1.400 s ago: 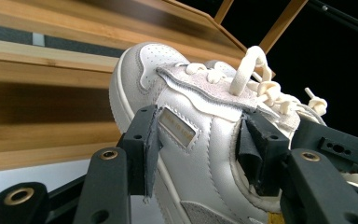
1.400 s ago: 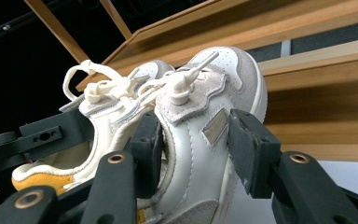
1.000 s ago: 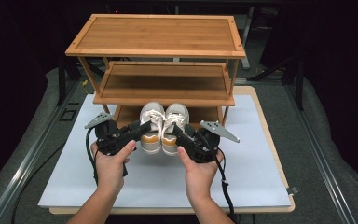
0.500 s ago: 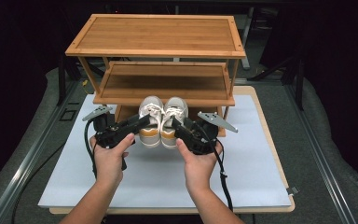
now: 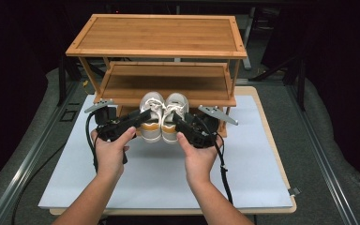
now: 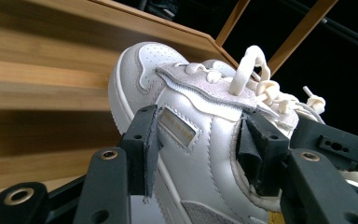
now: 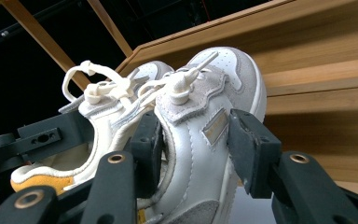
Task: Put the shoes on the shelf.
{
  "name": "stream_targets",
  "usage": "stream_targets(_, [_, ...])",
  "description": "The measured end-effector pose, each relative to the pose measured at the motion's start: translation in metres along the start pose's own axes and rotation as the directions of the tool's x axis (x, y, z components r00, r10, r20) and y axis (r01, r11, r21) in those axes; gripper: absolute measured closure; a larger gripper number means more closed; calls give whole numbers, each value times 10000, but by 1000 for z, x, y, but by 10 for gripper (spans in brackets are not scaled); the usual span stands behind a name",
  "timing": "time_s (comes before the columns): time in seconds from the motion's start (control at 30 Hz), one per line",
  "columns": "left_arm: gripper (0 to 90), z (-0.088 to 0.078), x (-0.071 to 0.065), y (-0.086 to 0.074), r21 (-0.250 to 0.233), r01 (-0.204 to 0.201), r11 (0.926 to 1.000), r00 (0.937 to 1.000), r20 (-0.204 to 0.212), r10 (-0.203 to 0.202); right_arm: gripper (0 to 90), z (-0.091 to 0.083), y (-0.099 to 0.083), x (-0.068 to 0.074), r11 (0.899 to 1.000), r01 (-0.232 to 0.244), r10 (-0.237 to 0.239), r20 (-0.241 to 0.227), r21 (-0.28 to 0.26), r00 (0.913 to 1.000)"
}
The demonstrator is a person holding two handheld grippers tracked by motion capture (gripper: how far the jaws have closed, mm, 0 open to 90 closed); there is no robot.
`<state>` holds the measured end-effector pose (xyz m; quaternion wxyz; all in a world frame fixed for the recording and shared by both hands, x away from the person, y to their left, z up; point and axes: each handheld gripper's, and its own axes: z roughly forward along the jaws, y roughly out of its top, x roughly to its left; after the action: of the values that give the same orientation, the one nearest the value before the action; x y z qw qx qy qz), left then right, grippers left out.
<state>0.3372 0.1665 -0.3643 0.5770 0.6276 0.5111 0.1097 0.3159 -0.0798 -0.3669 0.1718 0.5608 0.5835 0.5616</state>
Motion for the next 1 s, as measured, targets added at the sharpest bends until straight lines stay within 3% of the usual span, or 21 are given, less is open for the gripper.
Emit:
stream_targets(0.3, [517, 12, 3, 13, 146, -41, 9999, 10000, 34, 41, 557, 11, 12, -5, 9998, 194, -194, 76, 30, 9998])
stream_targets(0.57, [517, 22, 8, 23, 40, 107, 9999, 9999, 20, -107, 557, 20, 22, -9, 9997, 55, -58, 94, 247, 9999])
stream_targets(1.0, [518, 38, 14, 42, -278, 248, 9993, 9996, 114, -245, 557, 37, 46, -12, 9999, 90, -89, 82, -97, 9999])
